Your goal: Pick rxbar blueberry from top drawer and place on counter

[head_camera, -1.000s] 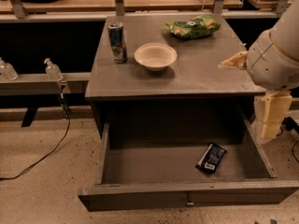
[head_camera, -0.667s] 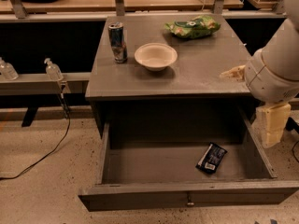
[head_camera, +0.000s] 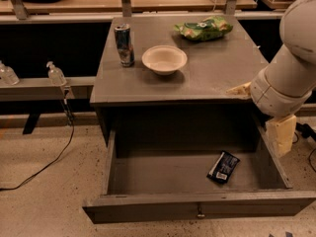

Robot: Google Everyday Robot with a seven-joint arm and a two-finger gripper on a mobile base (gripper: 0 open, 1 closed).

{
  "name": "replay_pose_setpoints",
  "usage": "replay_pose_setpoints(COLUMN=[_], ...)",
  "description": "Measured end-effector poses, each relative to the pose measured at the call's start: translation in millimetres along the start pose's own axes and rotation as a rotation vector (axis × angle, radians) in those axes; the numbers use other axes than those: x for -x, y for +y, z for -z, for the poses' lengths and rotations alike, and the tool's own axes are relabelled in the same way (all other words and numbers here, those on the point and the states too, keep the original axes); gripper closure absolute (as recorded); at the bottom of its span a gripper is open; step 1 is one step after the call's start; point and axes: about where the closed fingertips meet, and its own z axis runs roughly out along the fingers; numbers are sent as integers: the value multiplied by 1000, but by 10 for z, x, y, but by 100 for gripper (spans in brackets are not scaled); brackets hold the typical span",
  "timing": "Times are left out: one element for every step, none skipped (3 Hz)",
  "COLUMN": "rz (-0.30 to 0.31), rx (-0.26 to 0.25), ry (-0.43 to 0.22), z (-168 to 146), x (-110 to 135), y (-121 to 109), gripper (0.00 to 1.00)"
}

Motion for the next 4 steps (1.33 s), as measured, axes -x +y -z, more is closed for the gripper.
replay_pose_setpoints(rz=[26, 188, 289, 416], rx=[-11, -104, -161, -171], ry=[-11, -100, -111, -97], z=[-51, -512, -876, -1186], x=[27, 222, 422, 732], y=[-29, -202, -312, -424], gripper=[0, 0, 0, 0])
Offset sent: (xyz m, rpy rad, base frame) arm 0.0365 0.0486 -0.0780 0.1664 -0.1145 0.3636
